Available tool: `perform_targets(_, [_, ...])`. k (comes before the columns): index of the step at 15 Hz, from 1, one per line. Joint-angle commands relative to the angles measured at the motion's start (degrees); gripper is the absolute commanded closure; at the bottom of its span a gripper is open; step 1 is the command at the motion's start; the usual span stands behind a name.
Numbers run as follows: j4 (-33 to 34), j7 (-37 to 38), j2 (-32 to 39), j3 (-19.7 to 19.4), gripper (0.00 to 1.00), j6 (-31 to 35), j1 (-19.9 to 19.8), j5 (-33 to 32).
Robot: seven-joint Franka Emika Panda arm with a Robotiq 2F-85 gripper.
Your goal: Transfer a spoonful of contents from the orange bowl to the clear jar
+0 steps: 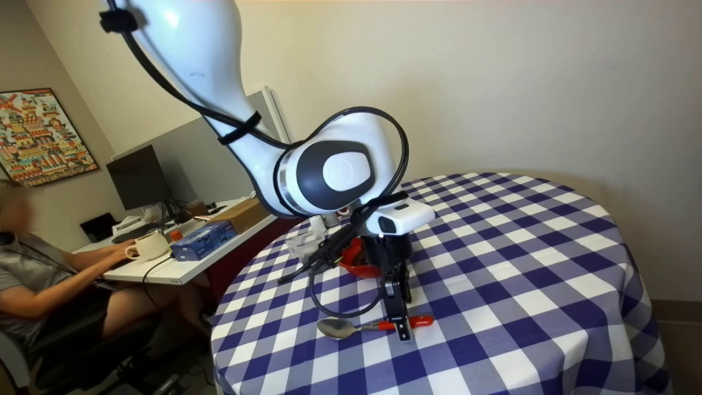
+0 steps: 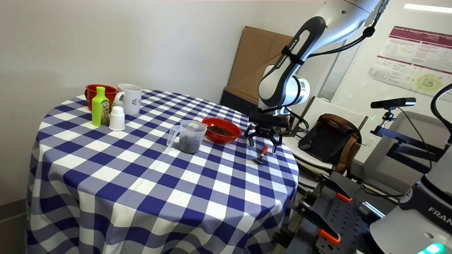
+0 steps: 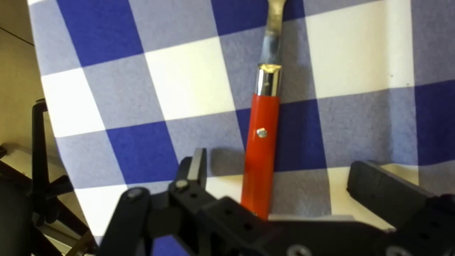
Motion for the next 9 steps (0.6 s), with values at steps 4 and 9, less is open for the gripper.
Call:
perform_targets(4, [-1.72,-7.08,-4.11,0.79,0.08,0.21,-1.98,5.24])
perform_targets(9, [-3.36,-10.32,-6.96,0.89,0.08,0.33,-2.52,7.87])
